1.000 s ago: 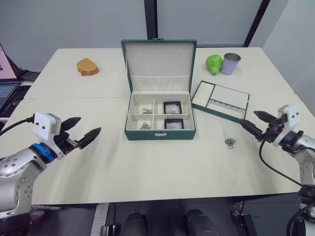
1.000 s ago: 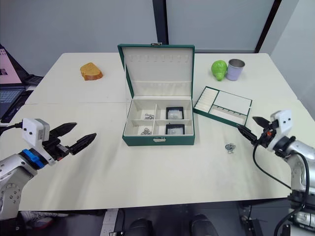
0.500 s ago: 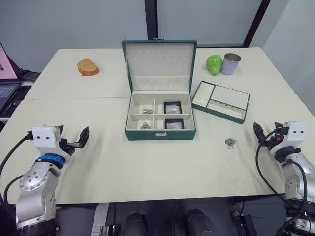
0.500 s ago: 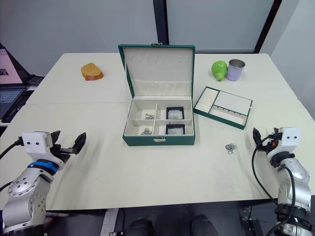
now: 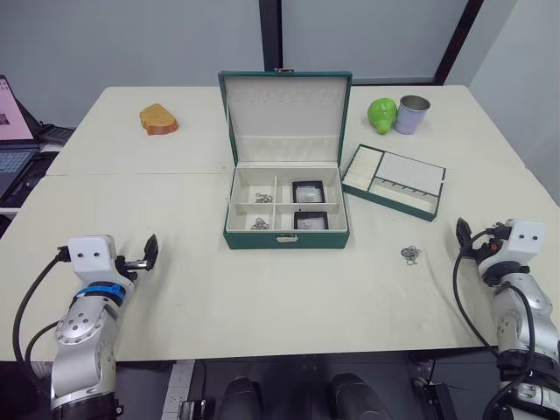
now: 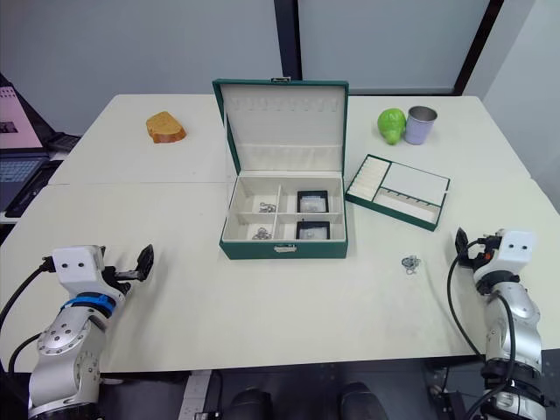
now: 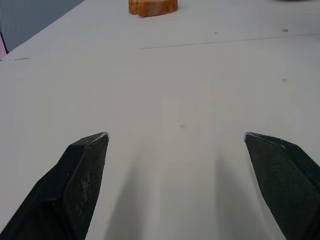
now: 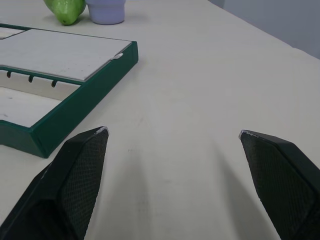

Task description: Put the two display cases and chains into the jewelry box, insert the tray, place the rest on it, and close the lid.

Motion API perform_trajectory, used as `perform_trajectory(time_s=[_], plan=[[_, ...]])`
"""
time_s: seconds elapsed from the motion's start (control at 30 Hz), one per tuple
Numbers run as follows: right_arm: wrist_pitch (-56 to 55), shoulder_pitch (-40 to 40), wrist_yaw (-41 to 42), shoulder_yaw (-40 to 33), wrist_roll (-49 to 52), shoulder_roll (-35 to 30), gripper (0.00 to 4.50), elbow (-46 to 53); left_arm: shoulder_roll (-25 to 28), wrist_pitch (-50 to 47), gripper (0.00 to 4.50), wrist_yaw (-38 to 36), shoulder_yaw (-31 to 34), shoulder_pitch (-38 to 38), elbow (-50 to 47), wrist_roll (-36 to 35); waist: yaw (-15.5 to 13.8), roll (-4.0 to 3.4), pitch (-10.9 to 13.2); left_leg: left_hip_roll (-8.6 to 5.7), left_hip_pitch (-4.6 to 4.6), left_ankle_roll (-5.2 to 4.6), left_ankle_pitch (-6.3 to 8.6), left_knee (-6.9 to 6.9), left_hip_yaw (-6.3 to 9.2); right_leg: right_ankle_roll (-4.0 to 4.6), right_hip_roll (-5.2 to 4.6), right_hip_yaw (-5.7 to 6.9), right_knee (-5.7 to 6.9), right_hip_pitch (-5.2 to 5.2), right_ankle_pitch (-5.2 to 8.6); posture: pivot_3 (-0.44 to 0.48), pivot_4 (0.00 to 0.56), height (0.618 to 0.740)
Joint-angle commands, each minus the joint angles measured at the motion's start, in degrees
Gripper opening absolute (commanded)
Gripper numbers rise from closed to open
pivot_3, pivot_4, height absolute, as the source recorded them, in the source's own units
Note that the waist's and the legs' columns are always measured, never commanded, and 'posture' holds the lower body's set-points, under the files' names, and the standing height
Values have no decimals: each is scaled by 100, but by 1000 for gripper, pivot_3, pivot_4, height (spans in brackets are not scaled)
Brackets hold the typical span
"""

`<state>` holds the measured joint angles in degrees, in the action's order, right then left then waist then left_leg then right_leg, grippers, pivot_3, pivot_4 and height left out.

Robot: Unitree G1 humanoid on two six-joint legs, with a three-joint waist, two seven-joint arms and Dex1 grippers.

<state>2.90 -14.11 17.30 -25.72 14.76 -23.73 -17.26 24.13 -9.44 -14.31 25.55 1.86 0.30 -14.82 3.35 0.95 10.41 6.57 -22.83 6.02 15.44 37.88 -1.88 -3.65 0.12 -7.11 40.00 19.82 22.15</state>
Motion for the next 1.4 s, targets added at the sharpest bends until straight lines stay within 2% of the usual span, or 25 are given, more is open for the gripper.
perform_trajectory(time_s=[0.03, 0.53, 1.2, 1.4], plan=[[-227, -44, 87, -33, 99, -77, 4456, 18, 58, 255, 4500, 88, 108, 53, 64, 71, -2, 0, 0, 0, 0, 0, 0, 0, -1, 0, -1, 0, 0, 0, 0, 0, 150, 740], [-4, -55, 395, -106, 495, -132, 4456, -48, 10, 529, 4500, 180, 99, 113, 399, 20, -9, 0, -1, 0, 1, 0, 0, 0, -1, 0, -2, 2, 0, -4, 0, 0, 150, 740], [-138, -99, 577, 27, 486, -254, 4456, -87, -155, 534, 4500, 182, 3, 178, 439, 39, -12, 0, -2, 0, 2, 0, 0, 1, -1, 0, -3, 4, 0, -6, 0, 0, 150, 740], [143, -291, 1268, 80, 732, -634, 4456, -117, -113, 480, 4500, -269, 63, 152, -188, -516, -18, 0, -2, 0, 2, 0, 0, 2, -1, 0, -3, 4, 0, -7, 0, 0, 150, 740]])
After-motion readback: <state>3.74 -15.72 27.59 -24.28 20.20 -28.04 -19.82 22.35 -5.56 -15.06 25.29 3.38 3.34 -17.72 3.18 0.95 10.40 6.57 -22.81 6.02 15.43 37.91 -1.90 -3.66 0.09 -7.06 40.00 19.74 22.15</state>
